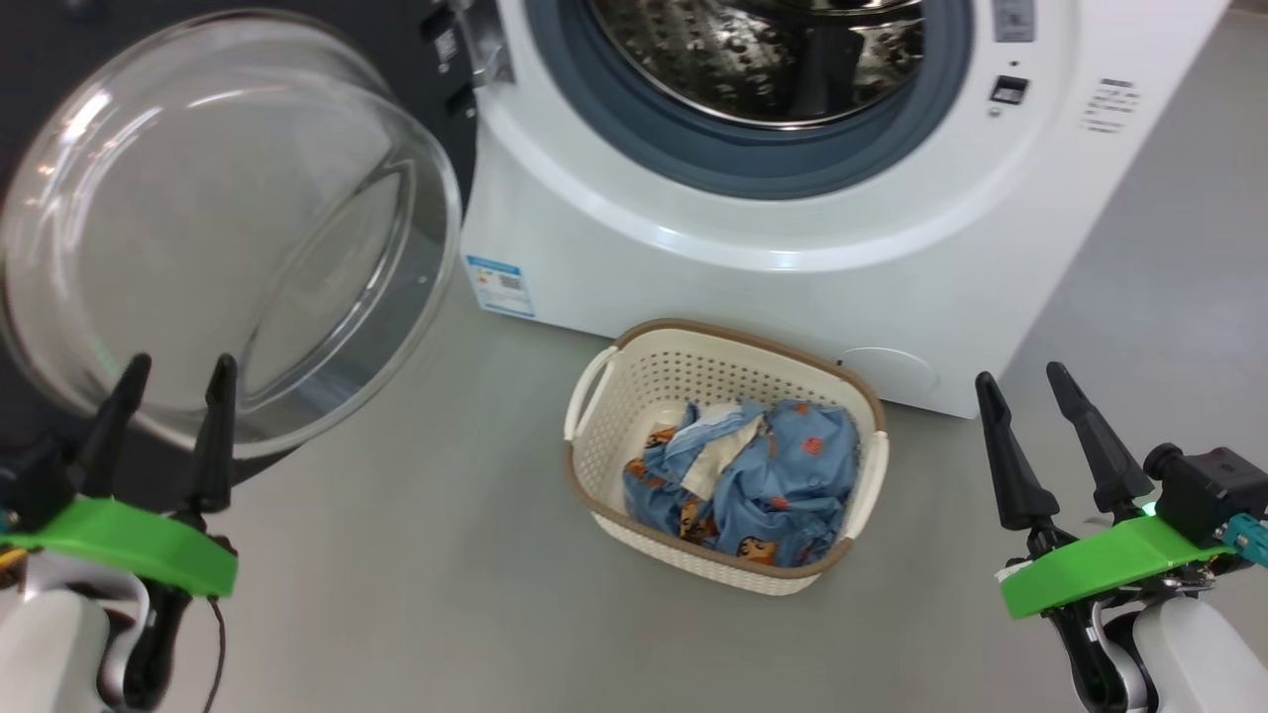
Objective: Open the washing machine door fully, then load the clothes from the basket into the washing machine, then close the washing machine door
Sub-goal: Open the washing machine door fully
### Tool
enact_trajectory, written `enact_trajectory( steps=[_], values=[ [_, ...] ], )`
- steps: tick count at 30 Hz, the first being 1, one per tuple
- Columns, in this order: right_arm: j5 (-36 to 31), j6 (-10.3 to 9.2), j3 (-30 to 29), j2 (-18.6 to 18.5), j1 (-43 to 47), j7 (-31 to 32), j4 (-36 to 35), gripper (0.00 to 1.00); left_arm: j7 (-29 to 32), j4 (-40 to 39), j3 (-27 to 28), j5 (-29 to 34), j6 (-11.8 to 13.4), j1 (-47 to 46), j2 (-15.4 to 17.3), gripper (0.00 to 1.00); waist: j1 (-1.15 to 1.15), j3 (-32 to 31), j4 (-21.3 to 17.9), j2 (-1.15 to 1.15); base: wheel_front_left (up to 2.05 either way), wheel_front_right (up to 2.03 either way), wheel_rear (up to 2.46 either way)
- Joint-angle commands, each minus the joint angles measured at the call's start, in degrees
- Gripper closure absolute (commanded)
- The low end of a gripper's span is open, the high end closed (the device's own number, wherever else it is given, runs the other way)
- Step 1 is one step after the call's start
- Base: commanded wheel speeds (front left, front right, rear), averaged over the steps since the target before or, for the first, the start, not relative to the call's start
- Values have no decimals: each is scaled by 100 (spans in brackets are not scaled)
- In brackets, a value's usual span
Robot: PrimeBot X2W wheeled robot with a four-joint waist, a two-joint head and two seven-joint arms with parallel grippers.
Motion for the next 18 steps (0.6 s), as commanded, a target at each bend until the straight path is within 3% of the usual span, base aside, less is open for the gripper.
enact_trajectory(
  steps=[1,18],
  values=[
    [32,26,153,-71,69,-54,-192,0,-36,-323,278,76,89,89,227,0,1,-182,-322,0,0,0,0],
    [99,26,267,-344,335,-54,-352,0,-37,-1537,464,-56,583,1293,33,0,1,-583,-1433,0,0,0,0]
  ],
)
